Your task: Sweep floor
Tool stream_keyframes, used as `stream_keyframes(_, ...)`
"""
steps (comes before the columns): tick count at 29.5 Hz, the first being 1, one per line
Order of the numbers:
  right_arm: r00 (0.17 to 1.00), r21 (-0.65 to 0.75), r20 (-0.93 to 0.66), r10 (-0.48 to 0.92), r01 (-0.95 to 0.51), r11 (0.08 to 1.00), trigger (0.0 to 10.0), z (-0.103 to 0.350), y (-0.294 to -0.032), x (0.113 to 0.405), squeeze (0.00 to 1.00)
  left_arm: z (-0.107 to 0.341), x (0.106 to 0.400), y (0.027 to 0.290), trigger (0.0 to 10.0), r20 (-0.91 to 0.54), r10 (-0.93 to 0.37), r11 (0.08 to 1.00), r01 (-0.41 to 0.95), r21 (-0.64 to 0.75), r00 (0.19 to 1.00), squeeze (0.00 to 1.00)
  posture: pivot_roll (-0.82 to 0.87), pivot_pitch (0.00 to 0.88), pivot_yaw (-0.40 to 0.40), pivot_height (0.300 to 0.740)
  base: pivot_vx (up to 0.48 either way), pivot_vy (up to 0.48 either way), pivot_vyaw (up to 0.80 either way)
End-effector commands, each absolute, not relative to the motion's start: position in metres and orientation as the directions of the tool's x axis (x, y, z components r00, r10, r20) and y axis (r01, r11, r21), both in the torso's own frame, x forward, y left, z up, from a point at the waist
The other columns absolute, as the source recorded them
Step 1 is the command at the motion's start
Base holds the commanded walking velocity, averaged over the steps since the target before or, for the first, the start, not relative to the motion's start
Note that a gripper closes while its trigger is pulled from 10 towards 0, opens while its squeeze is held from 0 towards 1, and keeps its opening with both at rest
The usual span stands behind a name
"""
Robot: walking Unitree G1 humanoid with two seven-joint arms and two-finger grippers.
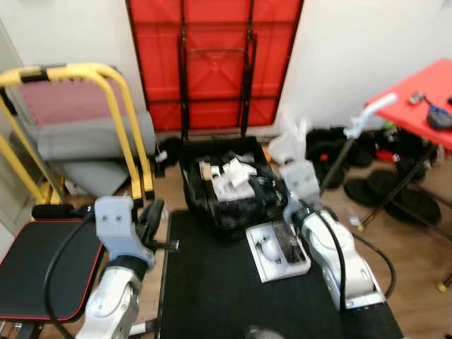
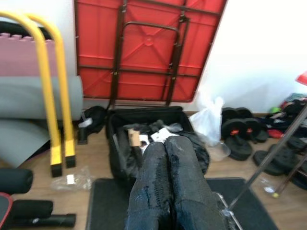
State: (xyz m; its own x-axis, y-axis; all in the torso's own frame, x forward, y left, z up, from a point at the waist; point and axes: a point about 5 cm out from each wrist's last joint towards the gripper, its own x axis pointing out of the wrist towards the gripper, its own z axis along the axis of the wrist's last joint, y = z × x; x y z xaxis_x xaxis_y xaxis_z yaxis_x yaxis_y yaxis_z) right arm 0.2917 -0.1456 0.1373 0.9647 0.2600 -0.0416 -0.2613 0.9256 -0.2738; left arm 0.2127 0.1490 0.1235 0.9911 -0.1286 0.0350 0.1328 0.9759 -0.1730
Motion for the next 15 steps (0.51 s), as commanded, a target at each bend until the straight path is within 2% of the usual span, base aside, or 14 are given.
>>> stream_keyframes(1, 0.966, -0.280, -0.043, 0.255, -0.257, 0.925, 10.0, 0.1357, -0.1469, 0.2920, 0.00, 0.1232, 0.2137, 0.1463, 10.0, 0.041, -0.152, 0.972, 0.157, -0.175, 0.987, 0.00, -0.12, 0.000, -0.020, 0.740, 0.000, -0.319, 0.00)
stream_keyframes(15, 0.972, -0.224, -0.037, 0.233, -0.235, 0.946, 10.0, 0.1363, -0.1525, 0.2952, 0.00, 0.1217, 0.2170, 0.1460, 10.0, 0.047, -0.182, 0.961, 0.188, -0.202, 0.982, 0.00, -0.12, 0.000, -0.014, 0.740, 0.000, -0.350, 0.00)
